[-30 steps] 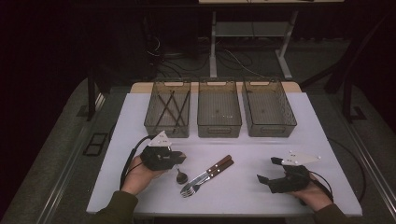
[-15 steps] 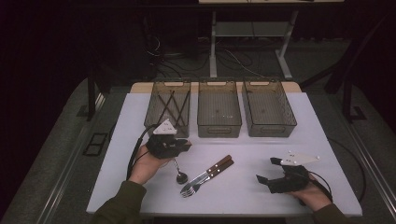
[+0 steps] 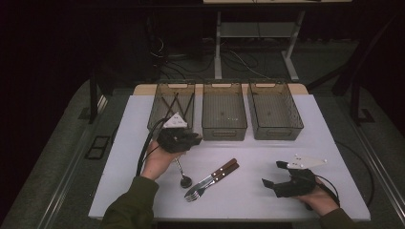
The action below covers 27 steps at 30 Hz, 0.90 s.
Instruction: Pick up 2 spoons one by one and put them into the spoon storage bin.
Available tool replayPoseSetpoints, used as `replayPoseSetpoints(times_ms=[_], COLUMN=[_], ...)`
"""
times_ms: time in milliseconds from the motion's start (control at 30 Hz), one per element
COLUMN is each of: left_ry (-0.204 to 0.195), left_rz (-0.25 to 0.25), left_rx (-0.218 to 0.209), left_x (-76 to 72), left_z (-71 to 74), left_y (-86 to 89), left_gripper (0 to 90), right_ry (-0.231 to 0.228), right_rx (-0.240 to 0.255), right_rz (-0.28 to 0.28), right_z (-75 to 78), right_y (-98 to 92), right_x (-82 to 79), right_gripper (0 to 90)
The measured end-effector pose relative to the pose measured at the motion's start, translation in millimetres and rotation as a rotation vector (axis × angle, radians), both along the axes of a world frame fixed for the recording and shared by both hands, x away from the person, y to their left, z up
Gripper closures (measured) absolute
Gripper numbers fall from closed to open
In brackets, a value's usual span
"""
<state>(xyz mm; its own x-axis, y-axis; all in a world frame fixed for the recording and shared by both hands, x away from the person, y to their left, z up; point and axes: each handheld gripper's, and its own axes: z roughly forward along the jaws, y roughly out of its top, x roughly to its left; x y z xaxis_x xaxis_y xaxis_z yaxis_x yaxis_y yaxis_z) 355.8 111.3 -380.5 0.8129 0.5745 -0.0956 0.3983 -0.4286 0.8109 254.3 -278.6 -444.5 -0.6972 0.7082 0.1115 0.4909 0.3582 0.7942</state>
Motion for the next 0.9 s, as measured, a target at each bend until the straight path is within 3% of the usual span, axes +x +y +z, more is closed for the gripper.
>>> replayPoseSetpoints(times_ms=[367,567,767,900], left_ry=[-0.011,-0.027,-0.034,-0.039], left_rz=[0.021,0.029,0.029,0.027], left_rx=[-0.039,-0.035,-0.071,-0.064], left_x=[22.7,38.1,54.5,63.8], left_z=[4.3,12.7,20.0,23.6], left_y=[-13.9,-24.2,-38.2,-49.3], left_gripper=[73.9,74.0,74.0,74.0], right_ry=[-0.005,-0.005,-0.006,-0.010], right_rx=[0.013,0.023,0.028,0.028], right_rz=[0.002,0.001,0.000,-0.001], right_z=[1.2,1.9,2.1,2.7], right_y=[-1.0,-0.9,-1.5,-2.0], right_x=[-0.9,-1.3,-1.1,-1.8], right_gripper=[11.3,11.3,11.3,11.3])
